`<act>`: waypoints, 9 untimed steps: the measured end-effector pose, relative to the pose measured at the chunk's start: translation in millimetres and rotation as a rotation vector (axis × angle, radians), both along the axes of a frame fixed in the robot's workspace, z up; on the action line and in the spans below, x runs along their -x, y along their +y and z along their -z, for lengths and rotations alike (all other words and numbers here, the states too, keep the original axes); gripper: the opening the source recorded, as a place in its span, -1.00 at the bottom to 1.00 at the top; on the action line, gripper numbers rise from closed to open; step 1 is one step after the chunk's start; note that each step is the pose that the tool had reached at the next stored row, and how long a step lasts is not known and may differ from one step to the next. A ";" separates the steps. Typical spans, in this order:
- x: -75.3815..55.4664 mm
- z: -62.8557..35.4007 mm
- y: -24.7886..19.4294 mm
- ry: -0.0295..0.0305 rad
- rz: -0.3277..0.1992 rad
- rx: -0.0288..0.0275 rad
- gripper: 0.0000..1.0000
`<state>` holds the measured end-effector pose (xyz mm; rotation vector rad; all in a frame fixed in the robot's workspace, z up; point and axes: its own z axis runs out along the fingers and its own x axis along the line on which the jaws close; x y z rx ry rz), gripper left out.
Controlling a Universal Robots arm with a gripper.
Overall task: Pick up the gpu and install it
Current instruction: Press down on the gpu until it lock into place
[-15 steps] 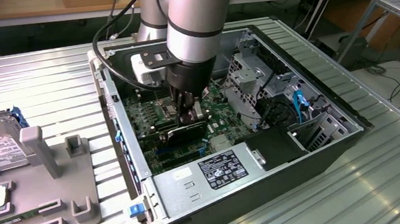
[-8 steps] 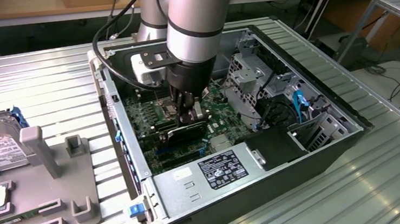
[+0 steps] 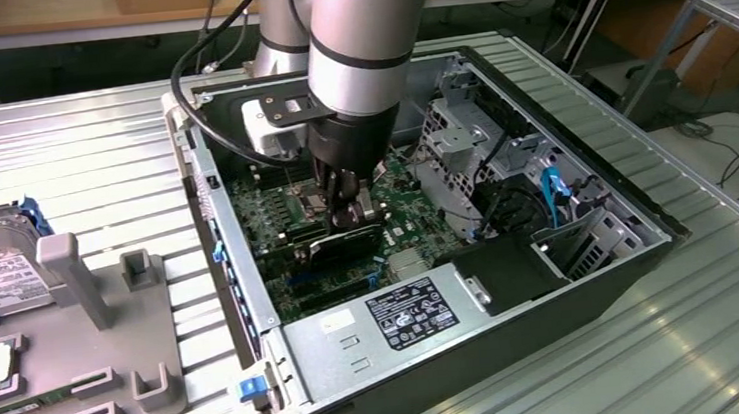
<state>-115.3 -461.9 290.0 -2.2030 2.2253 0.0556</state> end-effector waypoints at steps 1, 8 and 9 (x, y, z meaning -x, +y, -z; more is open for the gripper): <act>0.0 0.0 0.0 0.0001 0.000 0.0000 -0.79; 1.4 0.1 0.7 -0.0003 0.001 -0.0102 -0.79; 3.6 0.1 0.9 -0.0009 0.003 -0.0171 -0.79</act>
